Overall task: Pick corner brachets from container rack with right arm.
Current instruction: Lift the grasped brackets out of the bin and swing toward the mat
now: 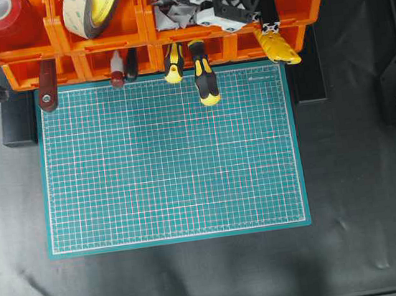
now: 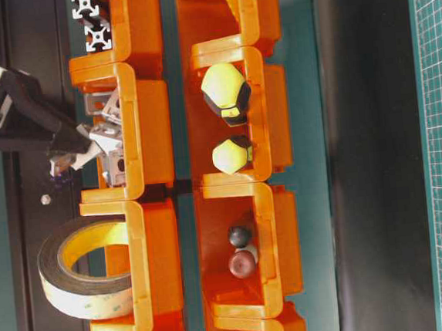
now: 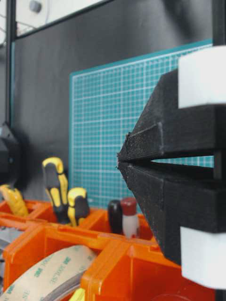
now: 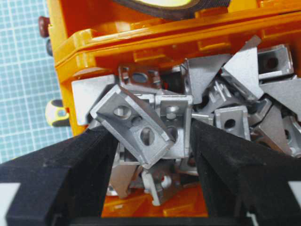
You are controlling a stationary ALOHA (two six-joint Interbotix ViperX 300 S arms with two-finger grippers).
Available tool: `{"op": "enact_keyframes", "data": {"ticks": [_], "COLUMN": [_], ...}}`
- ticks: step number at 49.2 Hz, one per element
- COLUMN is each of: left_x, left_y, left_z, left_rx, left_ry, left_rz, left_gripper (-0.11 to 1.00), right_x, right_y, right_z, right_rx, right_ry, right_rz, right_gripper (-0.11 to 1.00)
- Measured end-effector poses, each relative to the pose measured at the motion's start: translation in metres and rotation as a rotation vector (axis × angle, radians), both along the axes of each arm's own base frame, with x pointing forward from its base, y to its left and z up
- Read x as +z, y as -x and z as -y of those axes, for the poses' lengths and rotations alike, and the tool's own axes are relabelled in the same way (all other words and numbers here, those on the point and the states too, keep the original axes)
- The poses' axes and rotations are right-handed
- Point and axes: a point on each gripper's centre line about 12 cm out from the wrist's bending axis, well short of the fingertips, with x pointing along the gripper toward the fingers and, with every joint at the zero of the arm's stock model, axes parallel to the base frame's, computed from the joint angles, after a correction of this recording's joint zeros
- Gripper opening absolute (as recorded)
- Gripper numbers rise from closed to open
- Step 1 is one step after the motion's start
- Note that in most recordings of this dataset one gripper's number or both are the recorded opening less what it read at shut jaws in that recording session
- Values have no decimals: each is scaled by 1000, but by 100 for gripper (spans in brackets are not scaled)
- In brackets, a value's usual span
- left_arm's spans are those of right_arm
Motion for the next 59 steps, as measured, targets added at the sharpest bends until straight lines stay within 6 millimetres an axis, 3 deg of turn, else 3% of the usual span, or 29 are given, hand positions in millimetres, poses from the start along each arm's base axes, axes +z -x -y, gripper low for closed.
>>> {"op": "enact_keyframes", "data": {"ticks": [22,37,47,59], "left_x": [1,1,3,5], "left_y": [1,1,4,8], "left_z": [0,0,0,0], "left_rx": [0,2,1,-1], "left_ry": [3,0,1,-4], "left_rz": [5,3,17,18], "left_gripper": [0,0,0,0], "right_x": [61,62,63,50], "right_y": [13,17,25,58], "right_z": [-13,-18,-62,-125], "right_rx": [26,37,150,337], "right_ry": [72,77,67,58], "right_rz": [132,97,77,48], "right_gripper": [49,49,48,49]}}
